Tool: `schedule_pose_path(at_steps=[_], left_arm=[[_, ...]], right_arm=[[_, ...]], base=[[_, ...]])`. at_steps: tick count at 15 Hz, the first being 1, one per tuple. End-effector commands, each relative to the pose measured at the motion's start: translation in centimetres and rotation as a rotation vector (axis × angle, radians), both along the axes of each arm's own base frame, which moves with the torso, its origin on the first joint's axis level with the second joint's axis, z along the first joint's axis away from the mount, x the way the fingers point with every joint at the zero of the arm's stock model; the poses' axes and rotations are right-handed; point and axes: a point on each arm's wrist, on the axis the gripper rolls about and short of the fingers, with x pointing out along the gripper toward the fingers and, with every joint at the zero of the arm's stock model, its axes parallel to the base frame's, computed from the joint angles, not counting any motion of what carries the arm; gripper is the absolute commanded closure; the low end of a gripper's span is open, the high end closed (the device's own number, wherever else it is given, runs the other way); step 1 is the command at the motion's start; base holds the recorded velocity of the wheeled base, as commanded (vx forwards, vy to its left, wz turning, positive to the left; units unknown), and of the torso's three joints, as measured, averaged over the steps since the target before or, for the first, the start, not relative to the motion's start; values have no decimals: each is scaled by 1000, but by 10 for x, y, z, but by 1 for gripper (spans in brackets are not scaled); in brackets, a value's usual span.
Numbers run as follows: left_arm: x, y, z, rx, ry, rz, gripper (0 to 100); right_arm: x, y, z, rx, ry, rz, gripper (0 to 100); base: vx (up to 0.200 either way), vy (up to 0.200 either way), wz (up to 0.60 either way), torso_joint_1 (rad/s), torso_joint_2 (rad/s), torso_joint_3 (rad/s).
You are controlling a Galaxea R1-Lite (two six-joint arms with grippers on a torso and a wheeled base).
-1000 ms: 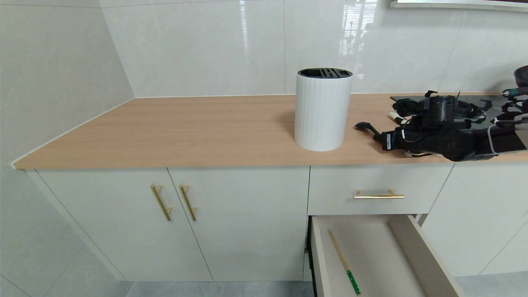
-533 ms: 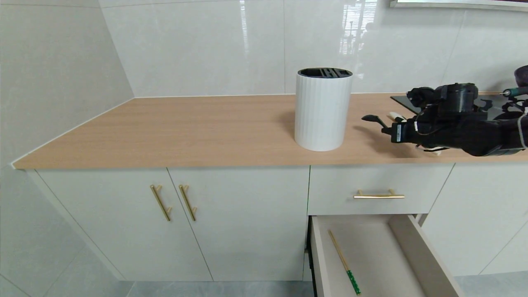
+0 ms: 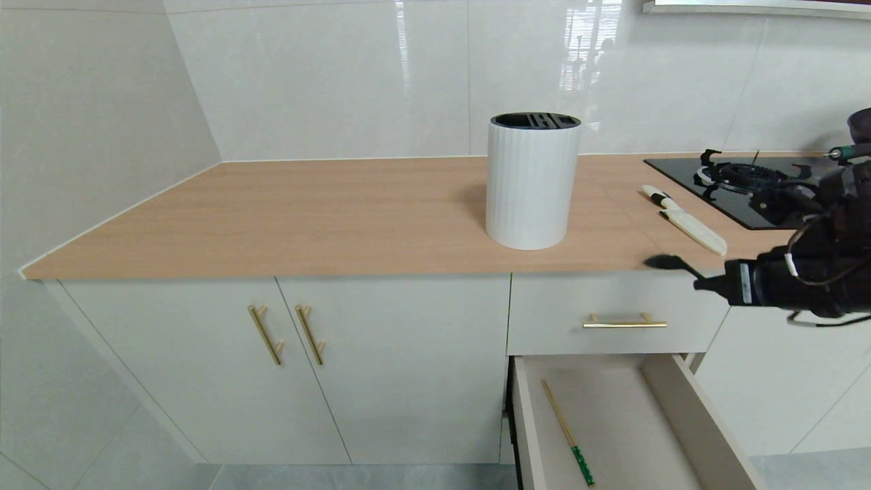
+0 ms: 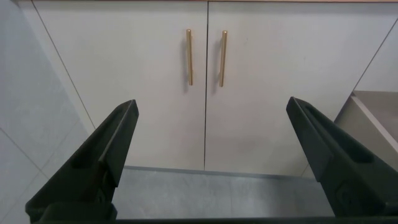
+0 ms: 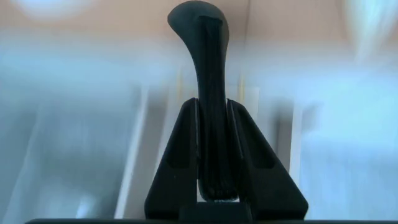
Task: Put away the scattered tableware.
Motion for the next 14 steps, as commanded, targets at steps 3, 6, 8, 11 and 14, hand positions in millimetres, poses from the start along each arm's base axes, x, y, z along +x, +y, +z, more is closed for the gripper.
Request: schedule_pose_path(at_steps=[3,6,8,11,14], left_arm=[[0,0,0,-1,0,0,0],[0,0,0,-1,0,0,0],[0,0,0,1,0,0,0],[0,0,0,-1,0,0,0],[0,0,0,-1,0,0,0]], right_arm=[[-55,6,-39,-24,194,37,100],[-45,7,-73,-37,340,30,100],[-32,9,-99,-55,443,27,100],[-9,11,-139,-55,507,-34,100],[5,15,-168,-101,539,-139,100]], base=[[0,0,0,0,0,0],[0,0,0,0,0,0],[0,0,0,0,0,0],[0,0,0,0,0,0],[0,0,0,-32,99,73]])
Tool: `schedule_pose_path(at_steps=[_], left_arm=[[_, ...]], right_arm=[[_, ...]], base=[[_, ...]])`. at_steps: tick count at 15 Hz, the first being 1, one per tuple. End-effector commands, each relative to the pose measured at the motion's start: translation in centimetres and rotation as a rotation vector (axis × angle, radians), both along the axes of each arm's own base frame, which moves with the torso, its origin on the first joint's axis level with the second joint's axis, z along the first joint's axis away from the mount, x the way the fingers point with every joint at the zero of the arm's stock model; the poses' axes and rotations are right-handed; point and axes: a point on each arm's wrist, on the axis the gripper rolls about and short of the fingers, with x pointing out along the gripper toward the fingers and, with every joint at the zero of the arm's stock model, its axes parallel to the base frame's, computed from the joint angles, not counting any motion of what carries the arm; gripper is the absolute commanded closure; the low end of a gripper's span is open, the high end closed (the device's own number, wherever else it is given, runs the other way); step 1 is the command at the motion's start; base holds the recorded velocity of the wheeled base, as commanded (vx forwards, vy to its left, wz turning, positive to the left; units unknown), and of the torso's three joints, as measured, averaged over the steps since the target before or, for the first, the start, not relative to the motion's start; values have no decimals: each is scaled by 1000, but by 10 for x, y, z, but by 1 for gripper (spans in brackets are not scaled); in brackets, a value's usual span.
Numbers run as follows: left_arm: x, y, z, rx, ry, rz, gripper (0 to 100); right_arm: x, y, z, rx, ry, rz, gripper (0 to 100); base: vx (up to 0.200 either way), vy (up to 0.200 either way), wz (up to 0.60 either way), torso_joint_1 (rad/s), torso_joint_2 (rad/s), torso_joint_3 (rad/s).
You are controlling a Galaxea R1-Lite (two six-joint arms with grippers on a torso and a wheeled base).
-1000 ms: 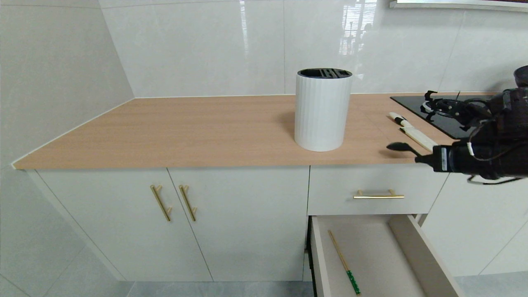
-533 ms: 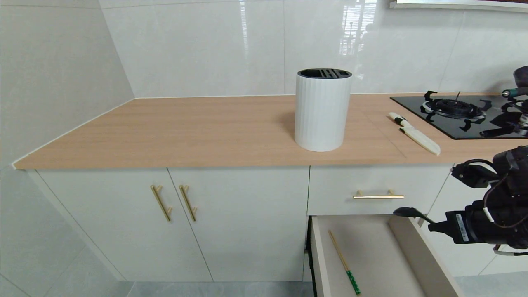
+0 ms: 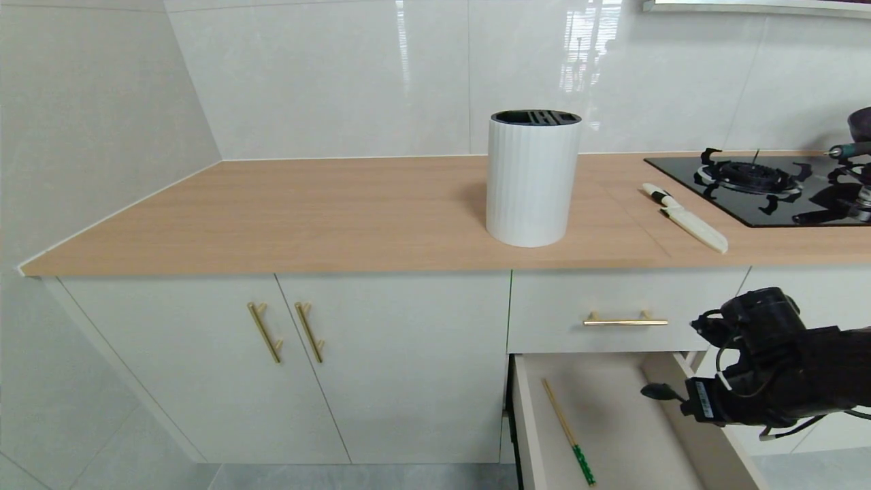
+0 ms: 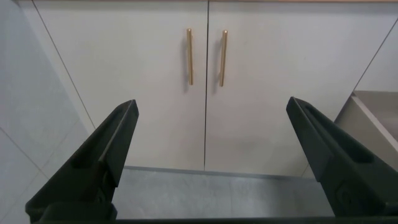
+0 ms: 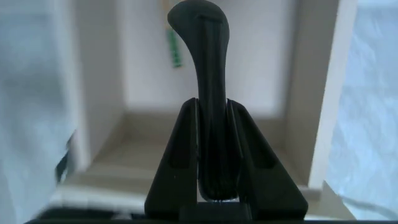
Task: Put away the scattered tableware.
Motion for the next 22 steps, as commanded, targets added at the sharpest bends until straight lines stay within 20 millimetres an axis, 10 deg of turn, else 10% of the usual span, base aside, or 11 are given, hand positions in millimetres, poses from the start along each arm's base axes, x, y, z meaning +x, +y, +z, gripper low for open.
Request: schedule_pose_path(at_steps=[1,22], left_arm=[[0,0,0,0,1,0,0],[0,0,0,0,1,0,0]], right_arm=[[8,5,-36,-32,103,-11,100],[34,26,-99,-68,-43,58,100]], base=[[0,0,0,-105,349,242],[0,0,0,-52,260,203]])
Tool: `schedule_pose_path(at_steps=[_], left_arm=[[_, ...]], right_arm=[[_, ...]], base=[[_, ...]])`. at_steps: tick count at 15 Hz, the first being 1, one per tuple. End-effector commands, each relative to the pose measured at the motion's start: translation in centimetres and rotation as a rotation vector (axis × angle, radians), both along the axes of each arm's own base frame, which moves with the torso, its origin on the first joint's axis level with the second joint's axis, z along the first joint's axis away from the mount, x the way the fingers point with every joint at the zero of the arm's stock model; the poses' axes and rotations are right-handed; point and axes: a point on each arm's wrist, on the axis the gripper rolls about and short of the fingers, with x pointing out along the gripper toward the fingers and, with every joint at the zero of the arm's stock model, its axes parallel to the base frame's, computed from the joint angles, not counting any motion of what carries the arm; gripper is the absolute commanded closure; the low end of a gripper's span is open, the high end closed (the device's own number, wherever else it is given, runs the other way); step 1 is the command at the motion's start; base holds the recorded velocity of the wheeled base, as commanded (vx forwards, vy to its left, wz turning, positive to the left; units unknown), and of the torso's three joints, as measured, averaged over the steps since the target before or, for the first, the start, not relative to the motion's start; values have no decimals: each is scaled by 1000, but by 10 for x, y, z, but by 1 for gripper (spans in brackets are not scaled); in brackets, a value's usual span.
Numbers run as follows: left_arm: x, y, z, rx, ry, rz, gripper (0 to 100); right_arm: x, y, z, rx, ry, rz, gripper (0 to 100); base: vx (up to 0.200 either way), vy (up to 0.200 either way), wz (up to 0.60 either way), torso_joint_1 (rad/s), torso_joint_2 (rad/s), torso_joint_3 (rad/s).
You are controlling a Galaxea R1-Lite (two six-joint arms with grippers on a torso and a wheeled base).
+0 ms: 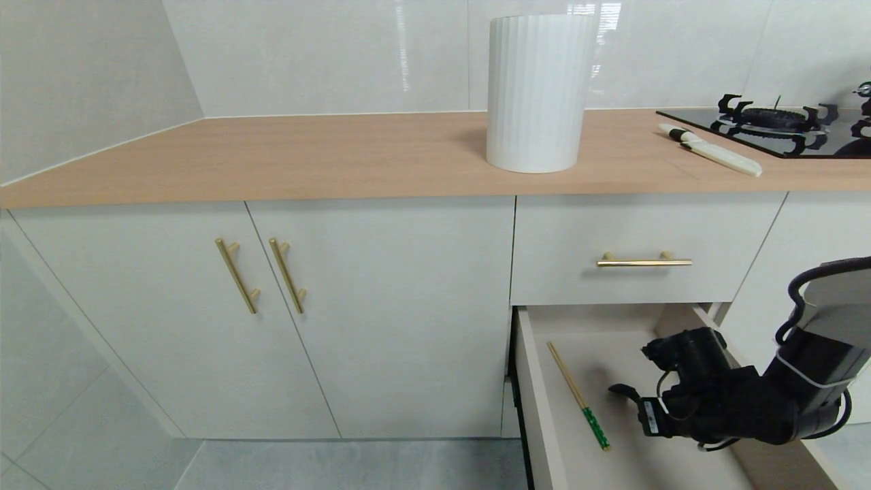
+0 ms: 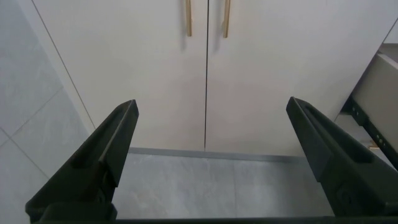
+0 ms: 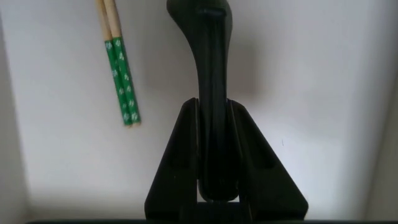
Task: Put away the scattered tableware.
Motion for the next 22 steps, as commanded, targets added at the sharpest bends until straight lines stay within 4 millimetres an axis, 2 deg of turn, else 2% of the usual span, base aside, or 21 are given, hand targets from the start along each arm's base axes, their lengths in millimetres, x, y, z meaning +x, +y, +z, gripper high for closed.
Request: schedule_pose_path(at_steps=[1,2,4,5,12,15,18,20,21,22], left_arm=[[0,0,0,-1,0,1,0],[0,0,0,-1,0,1,0],[0,0,0,-1,0,1,0],[0,0,0,-1,0,1,0],[0,0,0,-1,0,1,0],[0,0,0,-1,0,1,0],[0,0,0,-1,0,1,0],[0,0,0,-1,0,1,0],[0,0,0,-1,0,1,0],[0,0,0,1,0,1,0]], right_arm=[[1,1,-17,-21,32,1,100],[4,1,-23,-24,7,-1,100],[6,2,-21,-30,-19,15,100],[6,2,-21,-30,-22,15,0],[7,2,-15,-21,-51,13,0],[-5,-1,44,14,-216,7,0],[-40,-4,92,39,-339,21,0],[-67,-6,111,37,-398,21,0],[-73,-6,114,39,-407,25,0],[-93,-4,117,37,-417,44,0]], base=[[0,0,0,0,0,0],[0,0,0,0,0,0],[0,0,0,0,0,0],[0,0,0,0,0,0],[0,0,0,0,0,0],[0,0,0,0,0,0],[0,0,0,0,0,0],[0,0,0,0,0,0],[0,0,0,0,0,0],[0,0,0,0,0,0]])
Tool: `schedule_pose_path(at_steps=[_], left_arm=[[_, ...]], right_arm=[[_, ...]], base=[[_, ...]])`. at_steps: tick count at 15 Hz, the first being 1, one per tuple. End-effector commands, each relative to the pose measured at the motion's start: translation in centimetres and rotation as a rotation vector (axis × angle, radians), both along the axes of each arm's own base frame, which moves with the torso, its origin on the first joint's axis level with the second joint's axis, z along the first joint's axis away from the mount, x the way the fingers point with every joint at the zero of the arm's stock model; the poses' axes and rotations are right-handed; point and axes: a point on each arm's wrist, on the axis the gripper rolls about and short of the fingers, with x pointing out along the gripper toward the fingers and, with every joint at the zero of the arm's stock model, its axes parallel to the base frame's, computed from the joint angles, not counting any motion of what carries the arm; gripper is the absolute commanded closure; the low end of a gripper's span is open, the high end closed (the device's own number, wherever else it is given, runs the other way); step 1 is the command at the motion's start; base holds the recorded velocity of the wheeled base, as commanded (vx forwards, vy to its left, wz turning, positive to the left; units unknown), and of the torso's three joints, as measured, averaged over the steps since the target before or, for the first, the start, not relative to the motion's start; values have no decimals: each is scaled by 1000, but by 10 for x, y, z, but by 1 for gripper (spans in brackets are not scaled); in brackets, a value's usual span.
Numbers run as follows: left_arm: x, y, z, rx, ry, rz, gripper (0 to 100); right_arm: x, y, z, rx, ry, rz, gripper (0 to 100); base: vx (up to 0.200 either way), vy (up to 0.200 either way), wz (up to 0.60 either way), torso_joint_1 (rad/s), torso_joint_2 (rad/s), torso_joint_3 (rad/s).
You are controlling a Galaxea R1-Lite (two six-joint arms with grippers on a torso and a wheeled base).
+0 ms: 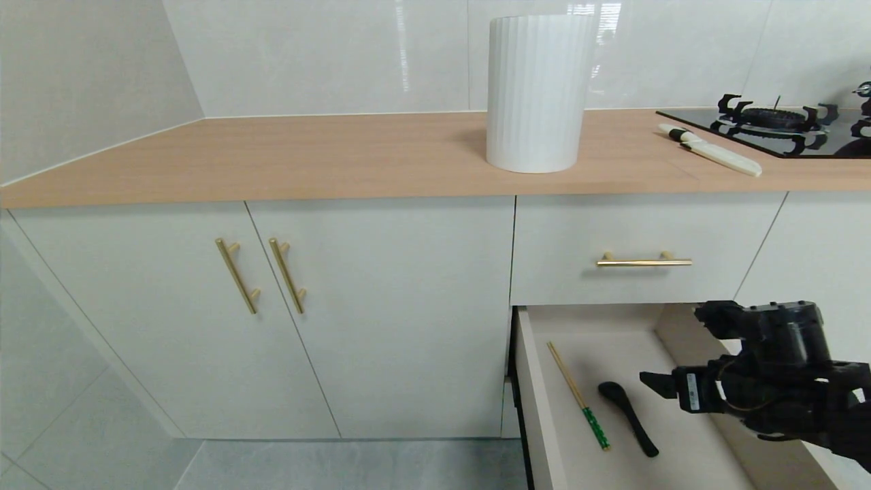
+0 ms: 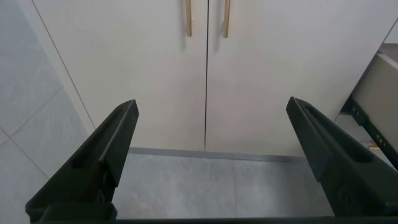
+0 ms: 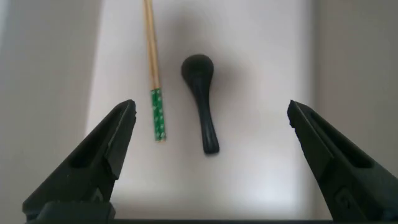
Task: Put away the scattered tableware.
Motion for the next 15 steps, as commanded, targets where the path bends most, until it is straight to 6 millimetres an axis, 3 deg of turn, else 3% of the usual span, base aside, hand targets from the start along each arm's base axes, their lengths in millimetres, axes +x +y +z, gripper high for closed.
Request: schedule_pose_path(at_steps=[1,6,8,10,15], left_arm=[[0,0,0,0,0,1,0],[0,0,0,2,0,1,0],[0,0,0,2,0,1,0],[0,0,0,2,0,1,0],[0,0,0,2,0,1,0]], right_arm=[[-47,0,22,3,-82,28,0],[-67,-5,28,-5,-121,22,0],[-71,-6,32,-3,-139,24,0],[-93,-13,44,-92,-189,84,0],[-113,-19,50,-127,-137,107,0]], base=[[0,0,0,0,0,0],[0,0,0,0,0,0],[-200,0,0,2,-2,2],[-200,0,0,12,-2,5],[-160,0,0,0,3,2]])
